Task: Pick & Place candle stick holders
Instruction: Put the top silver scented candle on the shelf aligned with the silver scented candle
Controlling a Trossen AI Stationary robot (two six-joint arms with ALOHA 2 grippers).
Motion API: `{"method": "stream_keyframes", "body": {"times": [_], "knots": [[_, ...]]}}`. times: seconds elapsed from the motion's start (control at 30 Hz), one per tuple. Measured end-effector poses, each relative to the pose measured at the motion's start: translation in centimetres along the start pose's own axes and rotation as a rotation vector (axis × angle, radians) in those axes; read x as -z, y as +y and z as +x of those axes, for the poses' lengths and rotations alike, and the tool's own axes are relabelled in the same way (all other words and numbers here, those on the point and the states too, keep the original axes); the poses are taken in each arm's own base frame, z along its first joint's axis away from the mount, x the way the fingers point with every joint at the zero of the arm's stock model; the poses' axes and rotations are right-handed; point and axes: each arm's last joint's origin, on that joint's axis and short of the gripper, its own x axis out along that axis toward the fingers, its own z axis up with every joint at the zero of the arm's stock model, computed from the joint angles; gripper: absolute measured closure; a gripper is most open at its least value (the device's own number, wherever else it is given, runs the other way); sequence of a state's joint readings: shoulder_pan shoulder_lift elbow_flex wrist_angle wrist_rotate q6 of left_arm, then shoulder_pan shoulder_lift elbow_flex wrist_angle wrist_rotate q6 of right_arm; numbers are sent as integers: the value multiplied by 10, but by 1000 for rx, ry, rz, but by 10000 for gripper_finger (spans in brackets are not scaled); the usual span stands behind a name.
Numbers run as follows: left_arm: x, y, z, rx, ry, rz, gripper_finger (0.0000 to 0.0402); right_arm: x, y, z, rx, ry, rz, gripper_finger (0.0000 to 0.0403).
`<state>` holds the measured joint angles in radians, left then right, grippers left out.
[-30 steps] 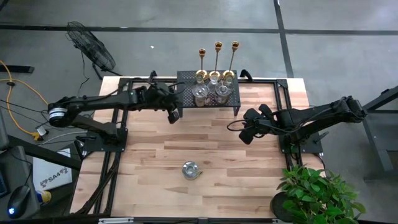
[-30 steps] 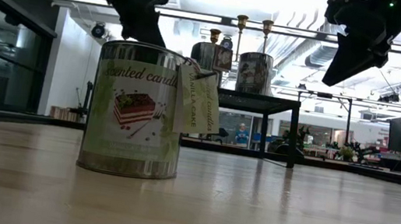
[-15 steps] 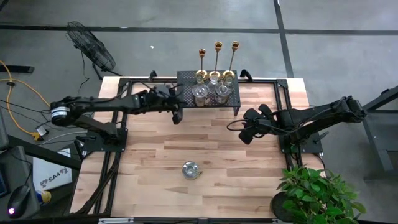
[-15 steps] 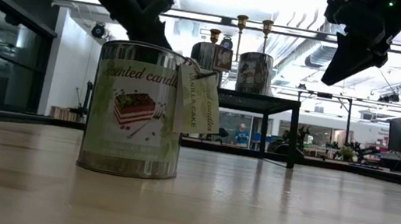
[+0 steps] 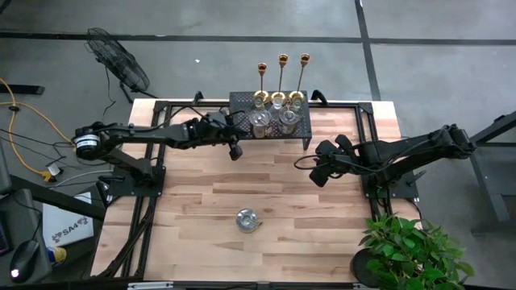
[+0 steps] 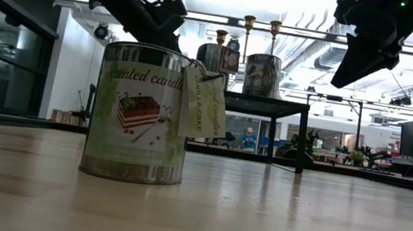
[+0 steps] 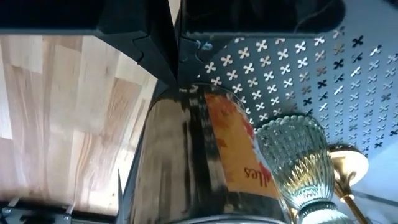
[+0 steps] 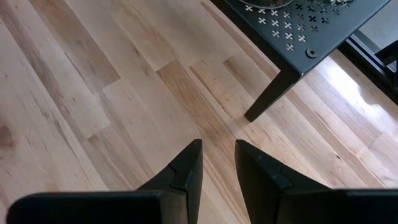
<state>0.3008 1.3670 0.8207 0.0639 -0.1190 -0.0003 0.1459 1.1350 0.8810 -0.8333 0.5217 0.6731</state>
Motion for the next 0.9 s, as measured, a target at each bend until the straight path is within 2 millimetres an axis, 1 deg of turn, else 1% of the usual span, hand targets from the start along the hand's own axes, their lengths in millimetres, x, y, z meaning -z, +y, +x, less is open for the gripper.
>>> {"method": "stream_keyframes", "body": {"times": [0.23, 0.53, 0.9], "knots": [[-1, -1, 6, 5, -34, -8, 401, 0, 0, 0, 0, 0, 0, 316], [-7, -1, 6, 6, -87, -18, 401, 0, 0, 0, -1, -2, 1, 316], [-9, -1, 6, 7, -110, -26, 401, 0, 0, 0, 0, -6, 2, 316]]}}
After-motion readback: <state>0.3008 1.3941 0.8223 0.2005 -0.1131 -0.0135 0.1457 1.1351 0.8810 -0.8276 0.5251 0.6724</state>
